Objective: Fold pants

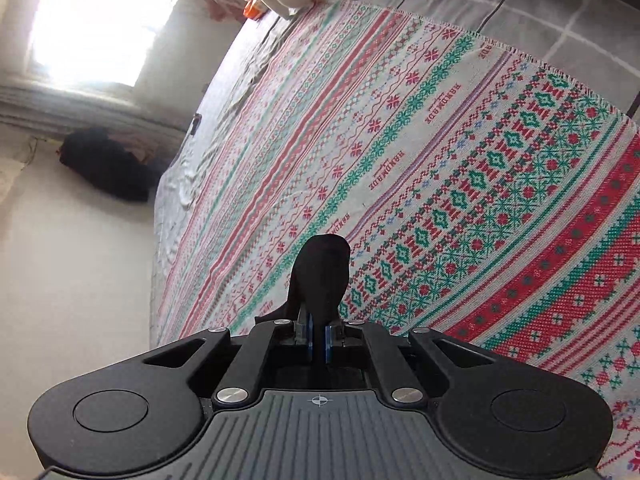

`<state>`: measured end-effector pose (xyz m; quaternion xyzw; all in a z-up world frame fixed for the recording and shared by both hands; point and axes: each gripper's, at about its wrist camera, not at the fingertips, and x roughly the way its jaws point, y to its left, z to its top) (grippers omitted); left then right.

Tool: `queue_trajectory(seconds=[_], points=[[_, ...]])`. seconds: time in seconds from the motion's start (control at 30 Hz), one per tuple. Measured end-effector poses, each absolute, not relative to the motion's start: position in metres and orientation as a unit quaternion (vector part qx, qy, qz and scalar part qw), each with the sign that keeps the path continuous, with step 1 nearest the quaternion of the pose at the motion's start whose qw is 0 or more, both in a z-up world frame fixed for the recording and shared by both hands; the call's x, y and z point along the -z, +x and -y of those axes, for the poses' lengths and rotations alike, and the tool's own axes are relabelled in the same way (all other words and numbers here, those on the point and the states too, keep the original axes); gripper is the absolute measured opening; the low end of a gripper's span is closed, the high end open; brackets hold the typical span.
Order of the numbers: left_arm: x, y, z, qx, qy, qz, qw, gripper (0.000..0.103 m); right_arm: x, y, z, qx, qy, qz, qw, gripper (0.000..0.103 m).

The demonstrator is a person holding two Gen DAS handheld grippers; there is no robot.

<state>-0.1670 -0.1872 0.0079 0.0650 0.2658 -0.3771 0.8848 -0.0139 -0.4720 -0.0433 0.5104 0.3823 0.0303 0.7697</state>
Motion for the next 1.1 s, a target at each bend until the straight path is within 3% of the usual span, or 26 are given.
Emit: queue_trajectory(seconds=[0.5, 1.1], points=[[-0.047, -0.141, 0.089, 0.271, -0.084, -0.277, 0.918, 0.035, -0.022, 0.031, 0.39, -0.14, 0.489, -0.357, 0.784, 0.006], [-0.032, -0.117, -0.039, 0.079, -0.178, -0.318, 0.928, 0.035, -0.012, 0.093, 0.2, -0.263, 0.45, -0.411, 0.748, 0.007]])
